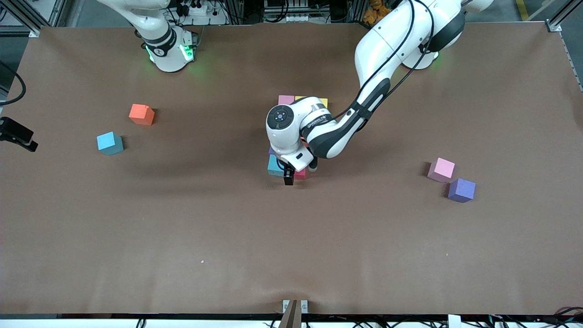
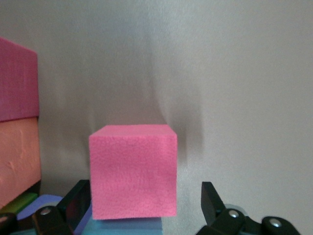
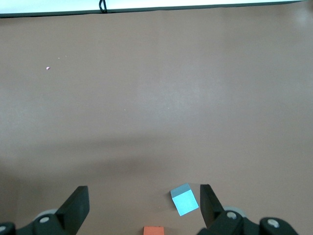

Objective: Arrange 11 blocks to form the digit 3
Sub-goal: 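Lower the pink cube beside the cyan cube and open the left gripper, then move the open left gripper over the light pink cube beside purple, then lower the left gripper and grasp the light pink cube, then carry the light pink cube to the figure beside the pink-red cube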

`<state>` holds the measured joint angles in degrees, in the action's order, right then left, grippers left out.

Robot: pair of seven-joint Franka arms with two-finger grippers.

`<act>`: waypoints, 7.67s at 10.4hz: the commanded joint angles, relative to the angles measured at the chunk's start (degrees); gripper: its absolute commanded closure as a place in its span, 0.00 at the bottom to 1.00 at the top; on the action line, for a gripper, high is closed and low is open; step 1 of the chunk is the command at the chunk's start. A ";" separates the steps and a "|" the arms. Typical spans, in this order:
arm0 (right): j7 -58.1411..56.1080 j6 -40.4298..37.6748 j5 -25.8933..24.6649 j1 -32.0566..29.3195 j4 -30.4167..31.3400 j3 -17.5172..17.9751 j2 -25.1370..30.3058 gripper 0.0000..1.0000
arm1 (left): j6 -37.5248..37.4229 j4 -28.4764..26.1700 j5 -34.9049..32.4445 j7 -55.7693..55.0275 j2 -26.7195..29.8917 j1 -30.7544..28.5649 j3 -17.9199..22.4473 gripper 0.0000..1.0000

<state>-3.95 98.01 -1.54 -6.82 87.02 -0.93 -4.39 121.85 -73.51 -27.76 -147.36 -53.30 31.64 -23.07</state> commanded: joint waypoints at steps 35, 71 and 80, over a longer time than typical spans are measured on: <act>-3.35 -3.53 0.13 1.28 -1.95 0.66 -2.38 0.00 | 12.70 -59.38 13.82 144.02 42.76 -70.49 -18.42 0.00; -3.70 -1.51 -0.03 1.89 -2.74 0.66 -3.79 0.00 | 21.77 -49.37 16.21 109.43 27.90 -54.08 -12.53 0.77; 4.20 -3.80 -0.66 3.91 3.58 1.72 3.33 0.00 | 13.24 -29.43 19.67 49.59 17.89 -26.40 -2.52 0.77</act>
<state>-8.91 91.92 -1.29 -4.43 87.06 0.03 -2.47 137.08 -108.33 -9.82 -91.19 -32.12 1.24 -27.84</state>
